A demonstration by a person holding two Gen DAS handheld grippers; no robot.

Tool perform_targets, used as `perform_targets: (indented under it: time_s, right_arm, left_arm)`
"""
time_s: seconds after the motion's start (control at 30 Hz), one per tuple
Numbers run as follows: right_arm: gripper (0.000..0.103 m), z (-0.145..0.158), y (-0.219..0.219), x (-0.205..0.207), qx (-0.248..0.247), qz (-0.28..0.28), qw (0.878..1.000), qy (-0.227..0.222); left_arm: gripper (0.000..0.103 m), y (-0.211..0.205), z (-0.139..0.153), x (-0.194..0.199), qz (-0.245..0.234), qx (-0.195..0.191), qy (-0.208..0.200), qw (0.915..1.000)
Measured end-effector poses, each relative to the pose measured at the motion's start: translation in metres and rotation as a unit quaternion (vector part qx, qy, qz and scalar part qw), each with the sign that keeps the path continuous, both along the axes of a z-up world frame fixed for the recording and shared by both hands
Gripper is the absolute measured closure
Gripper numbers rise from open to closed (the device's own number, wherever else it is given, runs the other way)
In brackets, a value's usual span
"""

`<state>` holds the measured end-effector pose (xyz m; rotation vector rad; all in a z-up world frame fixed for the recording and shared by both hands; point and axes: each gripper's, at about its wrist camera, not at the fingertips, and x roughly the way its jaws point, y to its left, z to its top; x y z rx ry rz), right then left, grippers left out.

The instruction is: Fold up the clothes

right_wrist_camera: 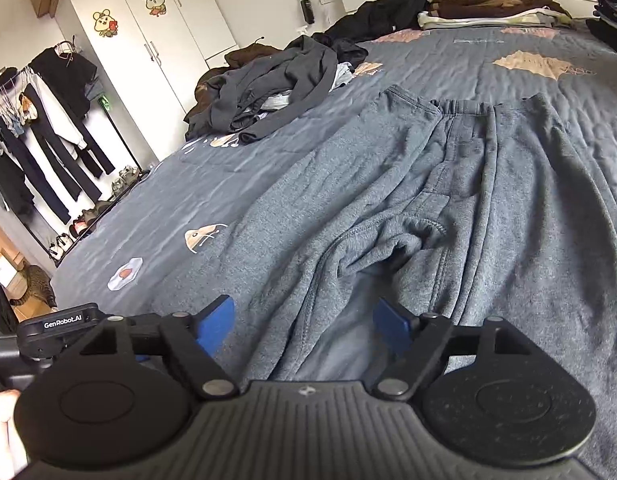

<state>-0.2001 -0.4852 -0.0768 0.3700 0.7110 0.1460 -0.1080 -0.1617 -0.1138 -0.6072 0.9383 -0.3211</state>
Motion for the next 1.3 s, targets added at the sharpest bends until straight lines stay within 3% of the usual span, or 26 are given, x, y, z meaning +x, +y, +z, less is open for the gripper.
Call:
perform_targets:
  time_s: [0.17, 0.4, 0.47, 0.5, 0.53, 0.73, 0.87, 1.03, 1.13, 1.2, 1.3]
  right_arm:
    - [0.023, 0.004, 0.001, 0.000, 0.007, 0.001, 1.000, -0.005]
    - [0.022, 0.009, 0.007, 0.000, -0.012, 0.008, 1.000, -0.013]
    - [0.022, 0.011, 0.007, -0.001, -0.011, 0.006, 1.000, -0.014]
    - [0.022, 0.012, 0.007, -0.002, -0.012, 0.004, 1.000, -0.015]
    - [0.022, 0.013, 0.007, -0.003, -0.015, 0.002, 1.000, -0.017]
    - [0.022, 0.018, 0.009, -0.005, -0.029, -0.001, 0.999, -0.026]
    - [0.022, 0.019, 0.007, -0.006, -0.027, -0.002, 0.999, -0.026]
    - [0.022, 0.020, -0.001, -0.009, -0.027, -0.010, 0.999, -0.024]
    - [0.022, 0.022, -0.008, -0.011, -0.027, -0.019, 0.999, -0.024]
    - [0.022, 0.024, -0.020, -0.015, -0.022, -0.034, 0.999, -0.025]
    - [0.022, 0.027, -0.041, -0.021, -0.011, -0.062, 0.998, -0.025]
  left_arm:
    - [0.031, -0.005, 0.000, 0.010, 0.007, -0.022, 0.001, 0.9997]
    - [0.034, -0.023, -0.001, 0.027, 0.001, -0.003, 0.001, 1.0000]
    - [0.048, -0.027, 0.000, 0.028, -0.005, 0.007, -0.003, 1.0000]
    - [0.069, -0.028, 0.000, 0.028, -0.010, 0.014, -0.004, 0.9998]
    - [0.079, -0.029, 0.001, 0.028, -0.015, 0.019, -0.007, 0.9997]
    - [0.081, -0.044, 0.019, 0.015, -0.039, 0.075, -0.066, 0.9943]
    - [0.079, -0.055, 0.019, 0.023, -0.051, 0.110, -0.053, 0.9911]
    - [0.081, -0.052, 0.019, 0.025, -0.047, 0.095, -0.071, 0.9918]
    - [0.084, -0.062, 0.031, 0.016, -0.070, 0.114, -0.109, 0.9850]
    - [0.085, -0.074, 0.043, 0.008, -0.093, 0.134, -0.145, 0.9758]
    - [0.085, -0.105, 0.064, -0.010, -0.151, 0.182, -0.218, 0.9468]
